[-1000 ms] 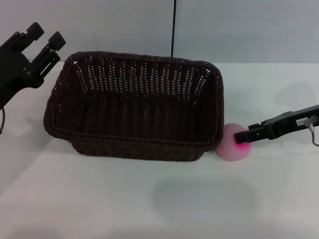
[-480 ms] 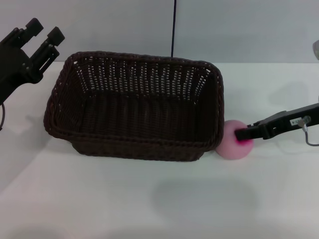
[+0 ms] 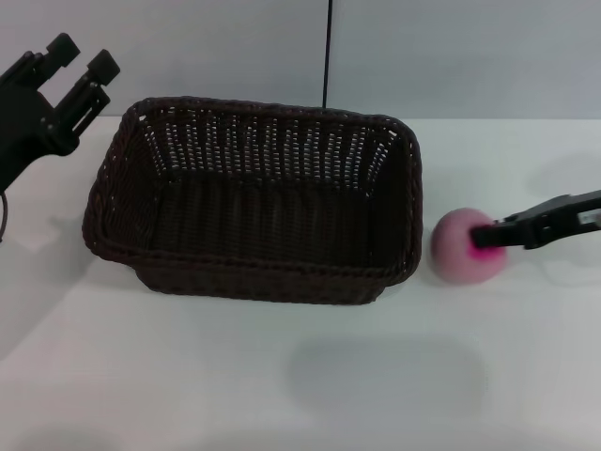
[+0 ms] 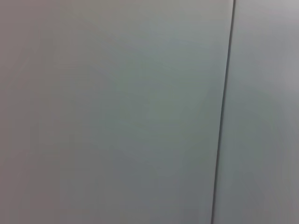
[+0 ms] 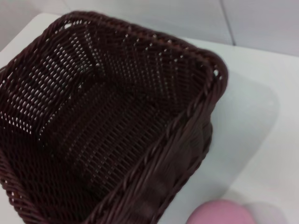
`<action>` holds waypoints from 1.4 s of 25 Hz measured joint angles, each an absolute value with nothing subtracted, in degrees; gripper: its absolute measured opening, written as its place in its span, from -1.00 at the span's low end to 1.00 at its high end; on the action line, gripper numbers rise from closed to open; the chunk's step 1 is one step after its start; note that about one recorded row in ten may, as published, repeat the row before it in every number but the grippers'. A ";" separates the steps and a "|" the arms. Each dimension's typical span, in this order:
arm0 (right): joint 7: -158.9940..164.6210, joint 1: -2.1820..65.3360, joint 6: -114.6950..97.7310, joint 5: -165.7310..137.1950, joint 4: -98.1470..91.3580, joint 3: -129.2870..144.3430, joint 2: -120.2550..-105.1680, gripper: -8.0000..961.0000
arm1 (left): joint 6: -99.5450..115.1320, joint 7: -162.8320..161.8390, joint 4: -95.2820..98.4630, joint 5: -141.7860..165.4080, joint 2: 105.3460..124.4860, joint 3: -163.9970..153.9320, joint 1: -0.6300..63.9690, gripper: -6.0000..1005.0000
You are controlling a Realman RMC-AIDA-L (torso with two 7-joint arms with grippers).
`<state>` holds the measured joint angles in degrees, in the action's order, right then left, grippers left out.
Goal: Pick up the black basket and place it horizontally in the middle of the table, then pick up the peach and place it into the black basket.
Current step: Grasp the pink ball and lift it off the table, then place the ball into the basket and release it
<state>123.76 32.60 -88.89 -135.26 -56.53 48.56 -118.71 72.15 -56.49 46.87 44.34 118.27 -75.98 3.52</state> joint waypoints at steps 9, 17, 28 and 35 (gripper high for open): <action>135.58 21.70 -95.03 -132.34 -83.38 48.48 -118.80 -0.80 | 71.63 -56.35 46.80 44.59 118.18 -75.20 4.95 0.14; 133.16 20.90 -97.06 -120.37 -93.44 49.89 -118.80 -0.91 | 71.87 -56.71 46.33 44.46 118.23 -75.45 4.98 0.14; 121.66 34.21 -91.67 -108.44 -67.93 52.46 -118.34 -0.81 | 72.73 -58.21 46.10 44.38 118.35 -75.61 3.67 0.14; 114.83 41.47 -86.53 -108.50 -51.49 52.87 -117.27 -0.67 | 72.90 -59.32 43.57 44.38 118.24 -74.99 2.99 0.14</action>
